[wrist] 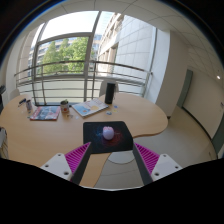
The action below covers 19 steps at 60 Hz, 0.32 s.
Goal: Arrange mouse
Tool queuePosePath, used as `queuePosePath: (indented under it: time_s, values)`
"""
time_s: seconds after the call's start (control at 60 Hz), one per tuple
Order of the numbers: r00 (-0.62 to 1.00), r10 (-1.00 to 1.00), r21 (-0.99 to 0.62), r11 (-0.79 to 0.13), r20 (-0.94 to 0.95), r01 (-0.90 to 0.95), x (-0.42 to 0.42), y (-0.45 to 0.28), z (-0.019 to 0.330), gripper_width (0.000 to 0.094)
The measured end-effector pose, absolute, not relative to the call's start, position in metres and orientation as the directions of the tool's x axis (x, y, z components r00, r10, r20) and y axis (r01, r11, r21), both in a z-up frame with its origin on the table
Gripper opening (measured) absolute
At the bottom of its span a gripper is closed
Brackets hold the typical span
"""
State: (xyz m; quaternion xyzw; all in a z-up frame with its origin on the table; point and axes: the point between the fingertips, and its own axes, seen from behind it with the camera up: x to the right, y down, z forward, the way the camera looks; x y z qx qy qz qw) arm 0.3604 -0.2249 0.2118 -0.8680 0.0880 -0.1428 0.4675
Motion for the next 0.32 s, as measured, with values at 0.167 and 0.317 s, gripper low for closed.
queuePosePath:
  time_s: [0.167, 0.317]
  values:
    - [0.942, -0.295, -0.838, -0.546, 0.163, -0.026, 0.351, -0.254, 0.212, 0.0844]
    - [0.943, -0.288, -0.846, -0.533, 0.170, -0.010, 0.346, -0.258, 0.220, 0.0843]
